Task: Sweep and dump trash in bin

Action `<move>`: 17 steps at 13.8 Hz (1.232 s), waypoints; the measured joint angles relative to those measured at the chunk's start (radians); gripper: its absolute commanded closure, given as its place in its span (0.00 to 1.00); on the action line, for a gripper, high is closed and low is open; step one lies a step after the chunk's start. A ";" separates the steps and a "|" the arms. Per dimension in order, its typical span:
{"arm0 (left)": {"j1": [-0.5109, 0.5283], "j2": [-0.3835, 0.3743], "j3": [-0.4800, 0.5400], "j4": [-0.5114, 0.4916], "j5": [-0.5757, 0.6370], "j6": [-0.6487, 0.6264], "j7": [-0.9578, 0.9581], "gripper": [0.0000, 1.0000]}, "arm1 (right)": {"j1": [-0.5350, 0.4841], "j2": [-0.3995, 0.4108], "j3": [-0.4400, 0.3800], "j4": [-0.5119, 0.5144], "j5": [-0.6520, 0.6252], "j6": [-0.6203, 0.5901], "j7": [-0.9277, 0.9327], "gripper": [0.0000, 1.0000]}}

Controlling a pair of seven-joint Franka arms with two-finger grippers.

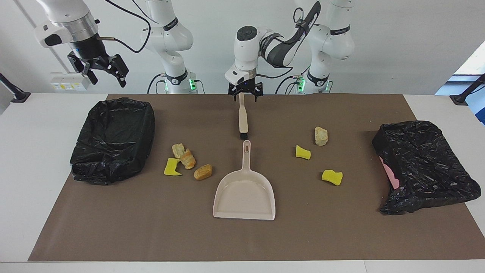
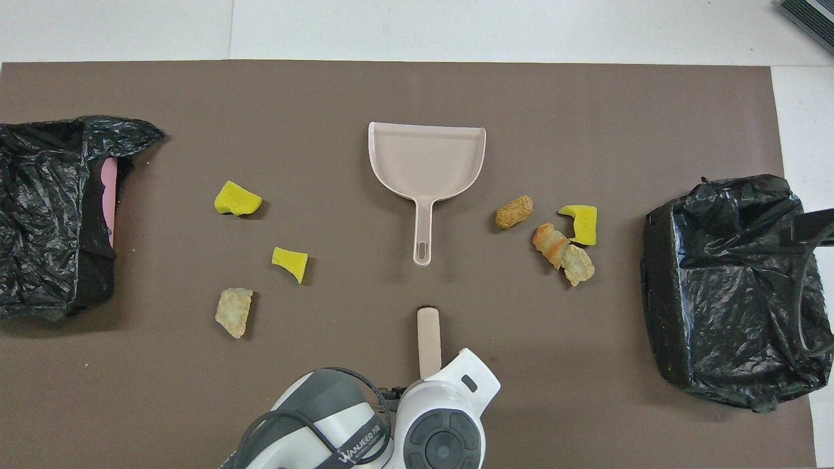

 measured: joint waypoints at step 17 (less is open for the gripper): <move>-0.084 0.073 -0.001 -0.052 0.000 0.049 -0.081 0.70 | 0.057 0.058 0.066 -0.066 0.038 0.084 -0.020 0.00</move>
